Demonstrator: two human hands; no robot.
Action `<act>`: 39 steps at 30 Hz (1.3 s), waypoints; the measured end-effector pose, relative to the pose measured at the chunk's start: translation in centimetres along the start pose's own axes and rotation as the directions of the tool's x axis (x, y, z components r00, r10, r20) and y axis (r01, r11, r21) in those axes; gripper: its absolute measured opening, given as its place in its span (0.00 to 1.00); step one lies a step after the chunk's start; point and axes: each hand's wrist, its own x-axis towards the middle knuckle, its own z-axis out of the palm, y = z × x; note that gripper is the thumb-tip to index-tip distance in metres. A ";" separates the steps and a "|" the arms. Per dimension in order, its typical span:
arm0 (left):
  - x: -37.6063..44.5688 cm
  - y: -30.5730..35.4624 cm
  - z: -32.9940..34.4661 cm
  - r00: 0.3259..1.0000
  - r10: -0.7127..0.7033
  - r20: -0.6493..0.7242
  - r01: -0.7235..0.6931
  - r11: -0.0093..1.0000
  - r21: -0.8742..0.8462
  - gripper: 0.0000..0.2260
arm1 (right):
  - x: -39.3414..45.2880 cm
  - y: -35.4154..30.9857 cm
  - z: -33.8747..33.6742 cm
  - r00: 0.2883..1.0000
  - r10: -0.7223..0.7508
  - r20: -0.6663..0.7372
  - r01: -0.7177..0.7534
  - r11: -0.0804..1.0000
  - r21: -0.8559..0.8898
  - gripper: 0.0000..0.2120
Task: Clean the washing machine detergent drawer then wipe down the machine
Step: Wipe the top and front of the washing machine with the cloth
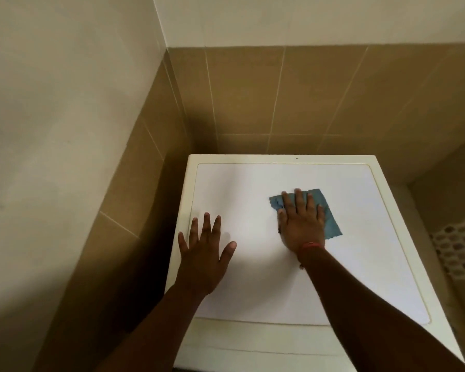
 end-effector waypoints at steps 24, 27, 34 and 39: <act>6.7 -5.6 -1.1 0.993 0.095 -0.074 -0.093 0.995 0.017 0.37 | 15.3 -7.6 -0.1 0.988 0.147 0.052 -0.152 0.983 0.104 0.26; 6.5 -6.2 -1.2 0.995 0.058 -0.084 -0.059 0.998 -0.003 0.37 | 15.7 -10.0 -0.1 0.992 0.103 0.077 -0.110 0.989 0.098 0.26; 5.0 -7.7 -1.4 0.992 -0.010 -0.125 0.005 0.999 -0.036 0.38 | 14.4 -21.3 0.0 0.967 -0.212 0.141 0.199 0.975 0.101 0.27; 4.2 -8.9 -1.4 0.983 -0.045 -0.178 0.037 0.998 -0.046 0.38 | 13.2 -26.5 0.2 0.884 -0.428 0.186 0.426 0.903 0.054 0.25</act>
